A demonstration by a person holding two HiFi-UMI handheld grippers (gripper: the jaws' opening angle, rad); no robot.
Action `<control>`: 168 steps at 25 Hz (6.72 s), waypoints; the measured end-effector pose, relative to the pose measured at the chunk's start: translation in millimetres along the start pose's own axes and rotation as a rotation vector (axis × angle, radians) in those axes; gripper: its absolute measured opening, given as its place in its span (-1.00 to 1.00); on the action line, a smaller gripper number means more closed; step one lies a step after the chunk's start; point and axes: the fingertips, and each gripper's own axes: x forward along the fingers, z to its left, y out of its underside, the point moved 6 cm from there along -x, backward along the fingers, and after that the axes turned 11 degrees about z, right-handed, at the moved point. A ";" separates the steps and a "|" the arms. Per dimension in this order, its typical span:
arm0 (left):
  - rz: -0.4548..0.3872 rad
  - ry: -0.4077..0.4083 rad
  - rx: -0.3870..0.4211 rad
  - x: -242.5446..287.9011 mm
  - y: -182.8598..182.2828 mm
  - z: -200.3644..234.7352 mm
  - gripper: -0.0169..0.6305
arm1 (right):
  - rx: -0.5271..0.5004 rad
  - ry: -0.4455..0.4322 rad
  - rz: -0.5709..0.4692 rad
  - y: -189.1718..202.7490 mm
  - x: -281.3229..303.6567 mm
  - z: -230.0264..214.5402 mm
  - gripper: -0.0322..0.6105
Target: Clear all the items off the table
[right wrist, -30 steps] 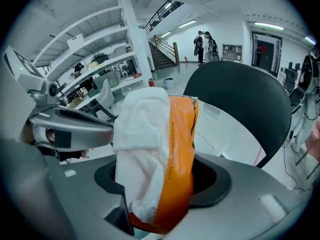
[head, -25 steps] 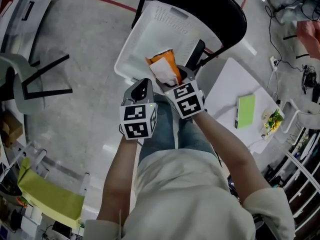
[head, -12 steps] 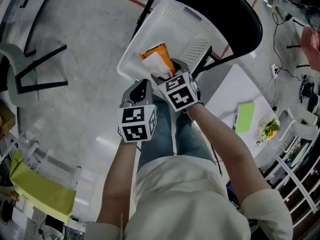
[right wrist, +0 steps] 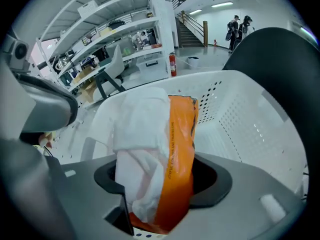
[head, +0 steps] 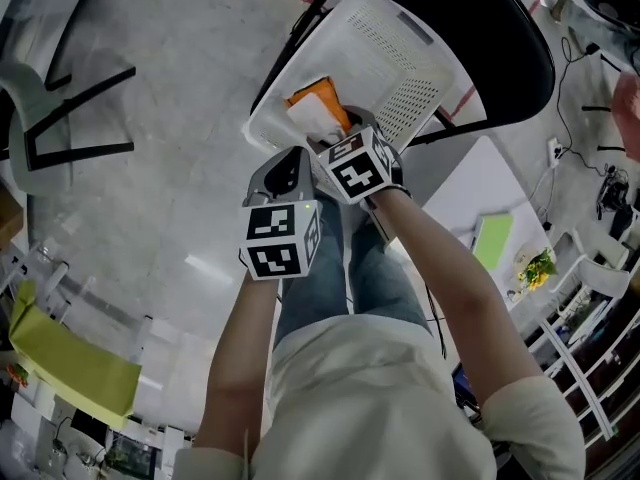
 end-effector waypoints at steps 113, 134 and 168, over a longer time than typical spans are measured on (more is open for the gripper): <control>0.048 0.082 0.286 -34.6 36.6 -131.0 -0.92 | 0.419 0.186 -0.286 158.1 -175.7 -22.0 -0.90; 0.140 0.195 0.533 -2.0 104.9 -287.7 -0.92 | 0.720 0.299 -0.302 351.1 -223.0 -55.8 -0.90; 0.316 0.341 0.923 117.8 251.6 -482.1 -0.92 | 1.214 0.457 -0.291 651.7 -199.7 -56.0 -0.90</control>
